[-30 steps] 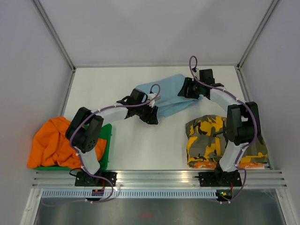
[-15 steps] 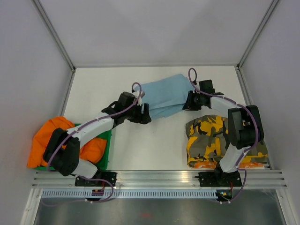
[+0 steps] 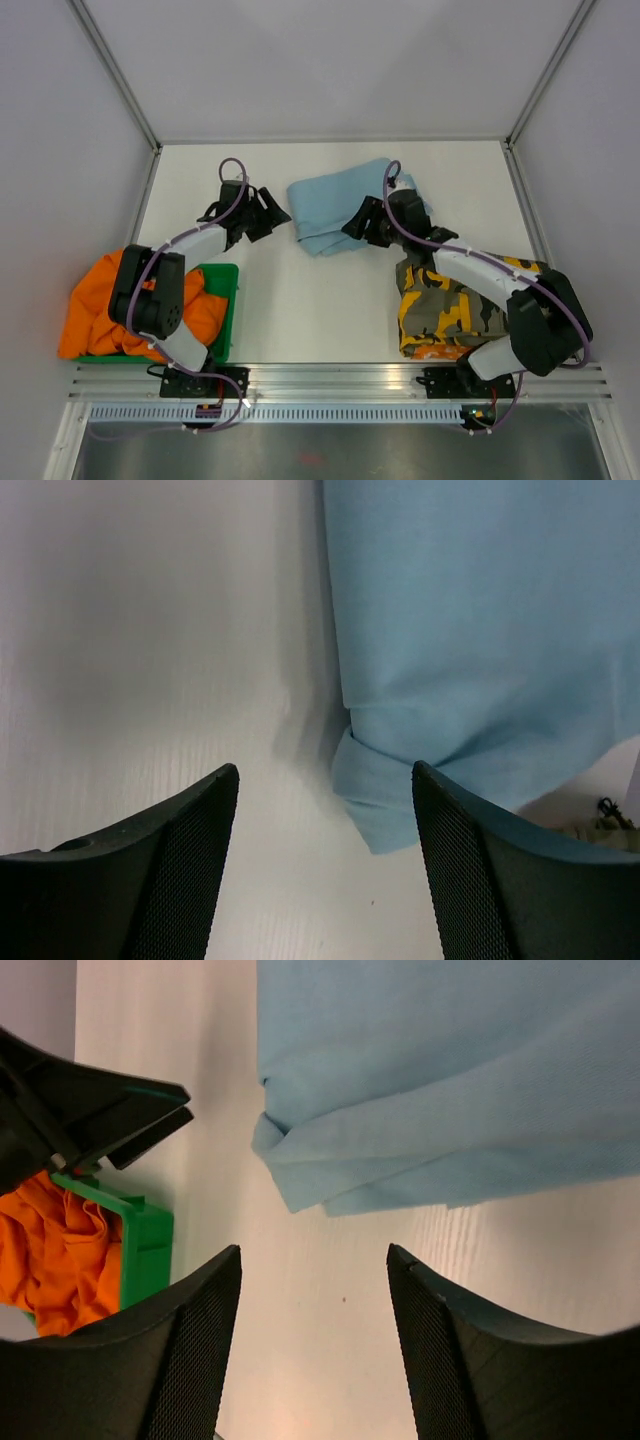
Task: Fold and stack the trousers
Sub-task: Fold the trousers
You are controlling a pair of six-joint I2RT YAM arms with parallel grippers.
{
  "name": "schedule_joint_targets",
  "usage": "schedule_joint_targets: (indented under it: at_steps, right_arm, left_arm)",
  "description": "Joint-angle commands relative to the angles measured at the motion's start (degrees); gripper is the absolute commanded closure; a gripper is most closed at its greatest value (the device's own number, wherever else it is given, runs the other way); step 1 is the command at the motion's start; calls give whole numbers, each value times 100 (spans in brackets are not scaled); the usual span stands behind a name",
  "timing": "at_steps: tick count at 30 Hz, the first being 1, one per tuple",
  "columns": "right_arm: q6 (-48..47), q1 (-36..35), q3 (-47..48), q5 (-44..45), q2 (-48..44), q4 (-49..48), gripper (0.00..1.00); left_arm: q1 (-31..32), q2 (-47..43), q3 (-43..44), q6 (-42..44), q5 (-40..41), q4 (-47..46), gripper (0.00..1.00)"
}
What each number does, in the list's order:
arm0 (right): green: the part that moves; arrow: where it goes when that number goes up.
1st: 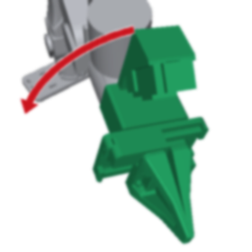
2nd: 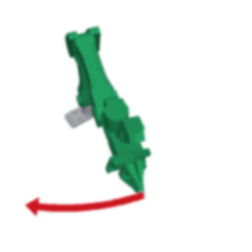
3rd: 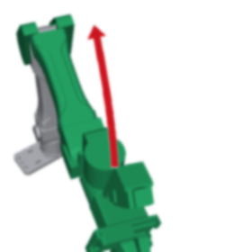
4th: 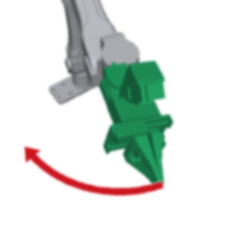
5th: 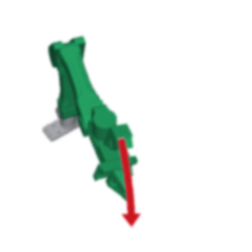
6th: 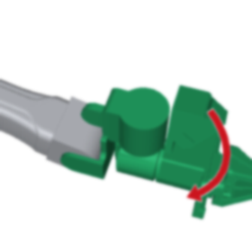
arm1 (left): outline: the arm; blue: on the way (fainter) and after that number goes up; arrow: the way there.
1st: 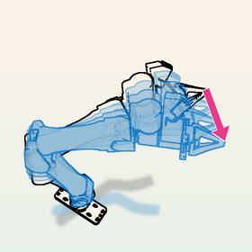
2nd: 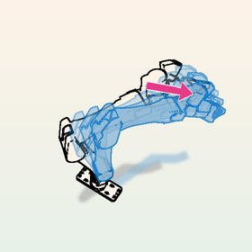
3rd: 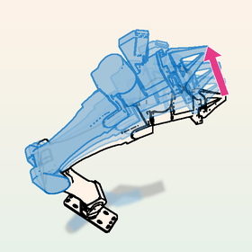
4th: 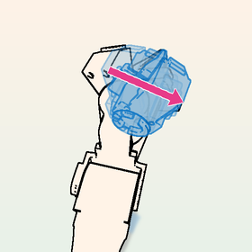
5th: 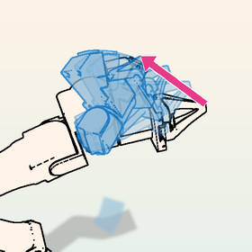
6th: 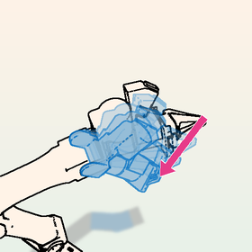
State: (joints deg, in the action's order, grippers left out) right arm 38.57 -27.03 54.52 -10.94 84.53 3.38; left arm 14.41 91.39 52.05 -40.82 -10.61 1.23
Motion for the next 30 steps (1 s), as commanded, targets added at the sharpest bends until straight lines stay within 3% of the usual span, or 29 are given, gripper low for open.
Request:
schedule_joint_targets:
  at_steps: [1,3,10,14,18,23,30]
  right_arm:
    - [1872,-730,-775,1592,-165,-1712,33]
    - [2145,-1031,-777,2297,89,-1954,30]
    - [2384,-1699,22,2684,1389,-3052,29]
    - [2313,-1929,418,3123,1943,-3001,31]
    - [2322,-1956,524,3431,2208,-3176,46]
    - [2313,-1956,937,3678,2471,-2589,52]
    - [2515,-1982,1096,3581,2367,-1560,46]
  left_arm:
    - [9,587,550,-777,-266,-606,25]
    - [9,879,674,-954,-336,-896,26]
    - [-9,1829,806,-1534,-653,-2144,29]
    - [-9,2163,859,-1526,-705,-2496,31]
    - [-18,2374,807,-1508,-810,-2891,31]
    - [-18,2629,798,-1622,-952,-3323,31]
    - [-18,2682,807,-1543,-943,-3332,32]
